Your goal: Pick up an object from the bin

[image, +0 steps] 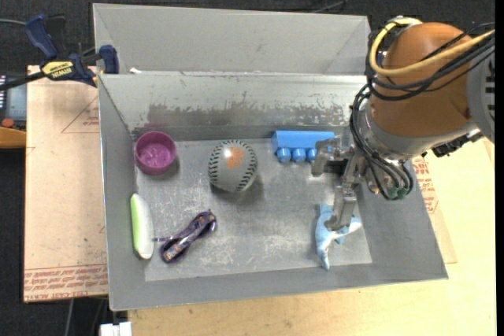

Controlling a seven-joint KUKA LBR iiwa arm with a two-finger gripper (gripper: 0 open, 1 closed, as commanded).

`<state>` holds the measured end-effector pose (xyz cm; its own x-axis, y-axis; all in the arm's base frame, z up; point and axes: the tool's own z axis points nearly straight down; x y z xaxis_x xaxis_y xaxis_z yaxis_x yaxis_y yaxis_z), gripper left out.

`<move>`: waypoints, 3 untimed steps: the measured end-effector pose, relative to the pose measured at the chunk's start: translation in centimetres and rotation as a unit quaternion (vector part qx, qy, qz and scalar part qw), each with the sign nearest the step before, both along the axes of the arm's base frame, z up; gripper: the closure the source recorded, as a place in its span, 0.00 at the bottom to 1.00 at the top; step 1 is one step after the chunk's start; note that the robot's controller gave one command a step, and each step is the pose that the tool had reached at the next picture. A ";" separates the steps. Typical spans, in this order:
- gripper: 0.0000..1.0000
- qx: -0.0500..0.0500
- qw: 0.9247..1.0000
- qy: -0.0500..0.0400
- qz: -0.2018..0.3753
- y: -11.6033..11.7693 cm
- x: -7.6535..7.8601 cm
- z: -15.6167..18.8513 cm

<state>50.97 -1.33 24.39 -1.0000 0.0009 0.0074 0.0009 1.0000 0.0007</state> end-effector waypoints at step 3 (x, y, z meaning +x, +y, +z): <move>0.00 0.001 0.997 -0.004 0.078 -7.3 -1.9 -9.2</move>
Offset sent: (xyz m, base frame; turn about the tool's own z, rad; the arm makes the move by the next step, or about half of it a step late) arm -0.0008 -0.0616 -0.1739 -0.7973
